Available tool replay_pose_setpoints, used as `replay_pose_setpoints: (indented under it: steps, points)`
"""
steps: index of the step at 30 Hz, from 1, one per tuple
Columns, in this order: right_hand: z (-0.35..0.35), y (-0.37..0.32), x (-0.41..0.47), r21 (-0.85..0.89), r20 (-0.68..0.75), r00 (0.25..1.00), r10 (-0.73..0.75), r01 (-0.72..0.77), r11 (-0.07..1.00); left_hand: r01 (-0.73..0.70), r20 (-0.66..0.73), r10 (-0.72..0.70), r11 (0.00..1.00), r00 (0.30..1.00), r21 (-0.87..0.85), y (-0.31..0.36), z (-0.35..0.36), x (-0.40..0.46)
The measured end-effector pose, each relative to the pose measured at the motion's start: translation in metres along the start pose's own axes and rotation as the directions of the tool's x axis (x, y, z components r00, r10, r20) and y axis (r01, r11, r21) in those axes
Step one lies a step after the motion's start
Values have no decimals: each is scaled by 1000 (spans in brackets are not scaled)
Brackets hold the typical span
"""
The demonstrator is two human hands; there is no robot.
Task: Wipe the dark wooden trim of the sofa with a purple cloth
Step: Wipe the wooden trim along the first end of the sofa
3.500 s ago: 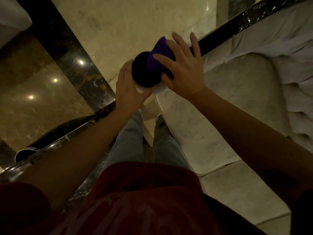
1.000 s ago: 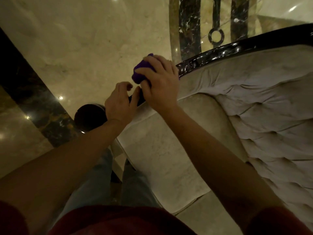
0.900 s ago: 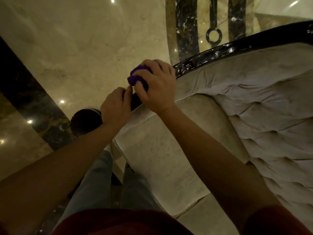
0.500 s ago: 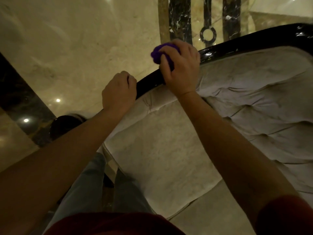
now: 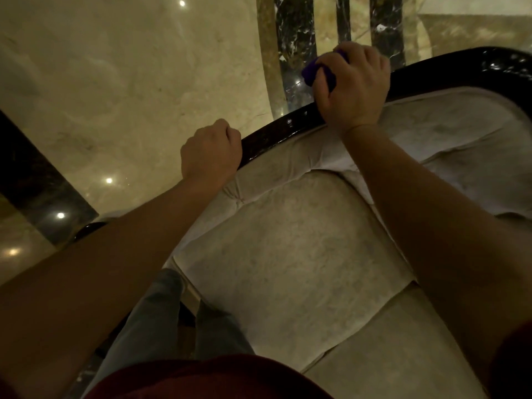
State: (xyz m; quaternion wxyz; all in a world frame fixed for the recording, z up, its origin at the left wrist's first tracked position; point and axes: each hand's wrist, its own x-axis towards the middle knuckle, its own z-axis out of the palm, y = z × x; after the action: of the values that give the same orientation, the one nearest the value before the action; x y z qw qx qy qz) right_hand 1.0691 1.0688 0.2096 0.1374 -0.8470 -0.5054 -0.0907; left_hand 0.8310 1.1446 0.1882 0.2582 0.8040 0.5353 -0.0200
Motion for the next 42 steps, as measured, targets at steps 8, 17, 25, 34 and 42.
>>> replay_pose_setpoints:
  steps: [8,17,25,34,42]
  points:
    - [9,-51,-8,105,-1,962,273,-271,957,26,-68,-24,999,997,33,4,-1,-4]
    - [21,-130,-52,394,-58,925,375,-324,860,45,-66,-39,995,997,93,4,1,-2]
    - [30,-118,-49,381,-75,972,222,-178,907,30,-84,-23,996,996,80,3,1,-3]
    - [29,-52,-14,150,-92,980,176,-161,975,-11,-70,16,998,997,64,2,1,-4]
    - [10,-26,-3,26,-27,973,227,-227,974,-385,107,371,905,922,182,0,-6,0]
